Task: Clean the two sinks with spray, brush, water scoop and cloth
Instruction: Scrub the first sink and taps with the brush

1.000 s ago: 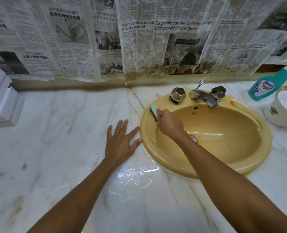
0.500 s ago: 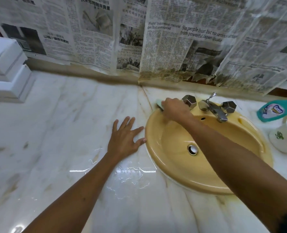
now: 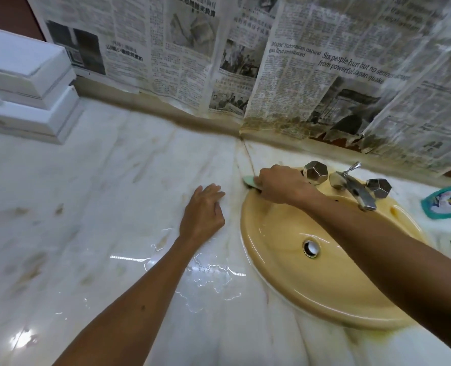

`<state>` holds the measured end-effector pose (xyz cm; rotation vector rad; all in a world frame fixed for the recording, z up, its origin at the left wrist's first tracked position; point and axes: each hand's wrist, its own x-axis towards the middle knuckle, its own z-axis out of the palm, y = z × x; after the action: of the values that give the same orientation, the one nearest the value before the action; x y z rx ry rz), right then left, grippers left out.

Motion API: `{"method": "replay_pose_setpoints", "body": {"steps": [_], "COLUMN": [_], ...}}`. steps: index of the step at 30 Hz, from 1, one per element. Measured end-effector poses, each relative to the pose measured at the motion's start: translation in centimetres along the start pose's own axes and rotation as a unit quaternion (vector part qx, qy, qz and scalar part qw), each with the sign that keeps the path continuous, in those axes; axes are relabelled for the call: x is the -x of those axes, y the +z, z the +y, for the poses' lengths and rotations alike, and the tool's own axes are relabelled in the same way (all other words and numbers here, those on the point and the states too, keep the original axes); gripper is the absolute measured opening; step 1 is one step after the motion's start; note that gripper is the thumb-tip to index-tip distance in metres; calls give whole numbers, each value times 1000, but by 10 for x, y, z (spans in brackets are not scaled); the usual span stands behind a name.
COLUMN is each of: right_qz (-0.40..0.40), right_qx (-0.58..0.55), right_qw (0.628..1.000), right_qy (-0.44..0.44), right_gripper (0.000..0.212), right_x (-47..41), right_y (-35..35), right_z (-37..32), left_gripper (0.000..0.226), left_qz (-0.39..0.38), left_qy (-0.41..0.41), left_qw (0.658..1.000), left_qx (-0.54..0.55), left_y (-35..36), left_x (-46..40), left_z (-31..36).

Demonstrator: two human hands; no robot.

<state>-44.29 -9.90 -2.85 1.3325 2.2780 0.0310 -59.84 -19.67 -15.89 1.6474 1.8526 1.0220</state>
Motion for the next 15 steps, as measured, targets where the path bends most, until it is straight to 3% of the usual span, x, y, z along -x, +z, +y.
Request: {"method": "replay_pose_setpoints", "body": {"steps": [4, 10, 15], "right_qz": [-9, -105, -21], "right_qx": [3, 42, -5], "right_qw": [1000, 985, 999], "right_qy": [9, -131, -30], "right_gripper": [30, 35, 29], "right_x": [8, 73, 29], "right_y": [-2, 5, -2], "right_z": [-8, -42, -31], "left_gripper": [55, 50, 49], "left_qz": [-6, -3, -1], "left_qy": [-35, -46, -28], "left_qw": [999, 999, 999], "left_qx": [19, 20, 31], "left_y": [-1, -1, -1], "left_x": [1, 1, 4], "left_z": [-2, 2, 2]}}
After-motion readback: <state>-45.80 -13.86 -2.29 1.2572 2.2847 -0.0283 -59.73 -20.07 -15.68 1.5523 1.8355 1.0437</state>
